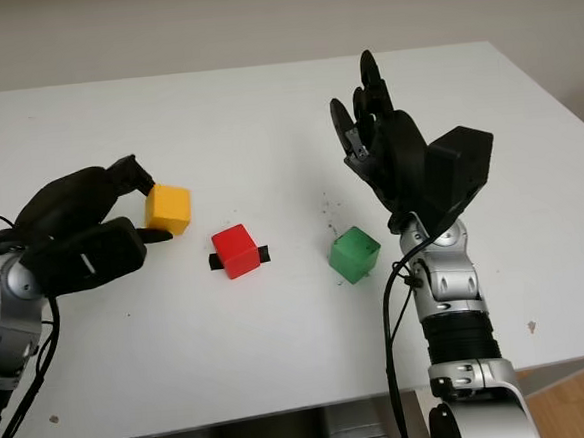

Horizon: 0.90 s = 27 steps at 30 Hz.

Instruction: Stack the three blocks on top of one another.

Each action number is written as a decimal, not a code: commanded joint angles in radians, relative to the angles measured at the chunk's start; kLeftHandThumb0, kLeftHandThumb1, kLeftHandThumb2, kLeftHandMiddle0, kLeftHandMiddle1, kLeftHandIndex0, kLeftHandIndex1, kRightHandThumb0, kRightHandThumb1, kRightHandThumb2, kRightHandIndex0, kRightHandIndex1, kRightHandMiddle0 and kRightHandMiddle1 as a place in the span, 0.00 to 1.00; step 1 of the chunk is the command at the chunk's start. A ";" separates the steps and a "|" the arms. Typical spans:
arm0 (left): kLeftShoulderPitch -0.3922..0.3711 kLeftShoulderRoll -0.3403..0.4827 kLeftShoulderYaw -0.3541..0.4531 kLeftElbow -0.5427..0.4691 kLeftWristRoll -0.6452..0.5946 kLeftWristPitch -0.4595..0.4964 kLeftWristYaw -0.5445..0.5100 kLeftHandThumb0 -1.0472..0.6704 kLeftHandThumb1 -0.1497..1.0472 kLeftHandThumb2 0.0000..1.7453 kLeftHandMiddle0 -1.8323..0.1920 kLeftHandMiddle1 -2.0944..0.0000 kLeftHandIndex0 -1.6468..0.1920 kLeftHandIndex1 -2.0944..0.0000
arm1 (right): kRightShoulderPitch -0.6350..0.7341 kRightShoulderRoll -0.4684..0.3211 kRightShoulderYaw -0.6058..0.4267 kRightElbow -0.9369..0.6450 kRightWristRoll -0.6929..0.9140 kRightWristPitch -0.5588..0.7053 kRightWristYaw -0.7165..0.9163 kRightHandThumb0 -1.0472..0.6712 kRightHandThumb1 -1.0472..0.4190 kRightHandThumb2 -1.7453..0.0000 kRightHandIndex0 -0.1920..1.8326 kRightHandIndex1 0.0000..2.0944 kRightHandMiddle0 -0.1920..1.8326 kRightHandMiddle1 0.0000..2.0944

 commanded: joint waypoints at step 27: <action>-0.098 -0.034 0.030 -0.104 -0.273 0.039 -0.093 0.38 1.00 0.09 0.71 0.98 0.74 0.20 | -0.002 0.009 0.003 -0.023 -0.001 -0.004 -0.022 0.27 0.00 0.78 0.00 0.01 0.00 0.02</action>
